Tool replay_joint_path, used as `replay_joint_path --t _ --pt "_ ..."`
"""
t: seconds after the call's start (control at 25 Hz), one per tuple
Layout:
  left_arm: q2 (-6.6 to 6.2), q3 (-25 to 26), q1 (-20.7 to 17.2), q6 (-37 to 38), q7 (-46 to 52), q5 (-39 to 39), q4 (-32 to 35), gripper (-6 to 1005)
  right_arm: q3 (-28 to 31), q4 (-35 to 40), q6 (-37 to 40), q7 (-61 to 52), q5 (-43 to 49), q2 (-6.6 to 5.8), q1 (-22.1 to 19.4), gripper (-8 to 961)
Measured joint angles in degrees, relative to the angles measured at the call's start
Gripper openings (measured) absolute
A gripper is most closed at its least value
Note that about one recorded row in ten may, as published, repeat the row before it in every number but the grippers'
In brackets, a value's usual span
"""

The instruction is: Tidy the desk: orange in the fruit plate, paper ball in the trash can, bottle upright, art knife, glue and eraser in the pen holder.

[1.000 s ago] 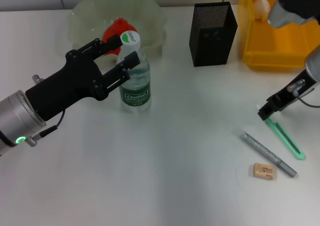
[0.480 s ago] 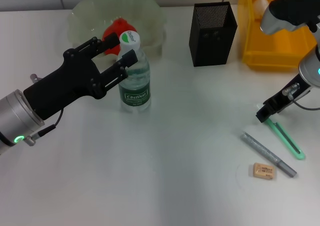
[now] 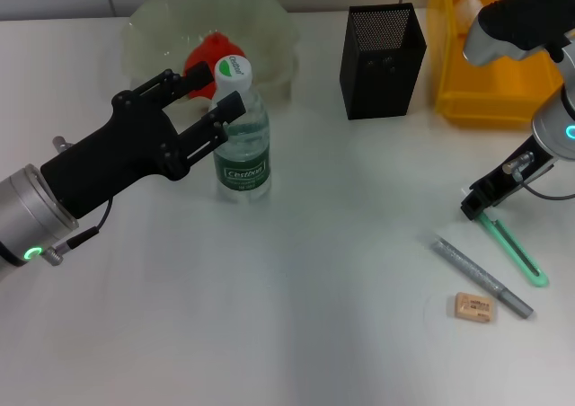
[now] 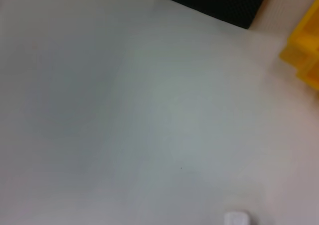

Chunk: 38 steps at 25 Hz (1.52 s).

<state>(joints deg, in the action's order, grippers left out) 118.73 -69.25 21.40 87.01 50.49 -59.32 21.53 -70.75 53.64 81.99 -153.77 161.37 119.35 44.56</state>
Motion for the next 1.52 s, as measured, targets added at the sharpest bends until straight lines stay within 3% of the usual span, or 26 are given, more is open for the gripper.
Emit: replay_joint_path --t 0.88,1.2,1.36,1.52 --pt "0.0 0.0 0.0 0.3 0.1 0.0 0.0 591 0.7 0.2 -0.7 -0.3 -0.6 0.0 -0.1 201" --pt "-0.07 0.2 -0.1 0.4 0.0 0.0 0.0 591 1.1 9.8 -1.1 2.8 -9.7 -0.21 -3.6 219" --pt "-0.14 0.6 -0.3 0.5 0.0 0.0 0.1 591 1.4 17.2 -6.7 5.0 -12.7 0.02 -7.0 228" --pt "-0.13 0.8 -0.9 0.9 0.0 0.1 0.3 591 1.8 21.0 -13.1 10.7 -23.0 -0.09 -11.0 237"
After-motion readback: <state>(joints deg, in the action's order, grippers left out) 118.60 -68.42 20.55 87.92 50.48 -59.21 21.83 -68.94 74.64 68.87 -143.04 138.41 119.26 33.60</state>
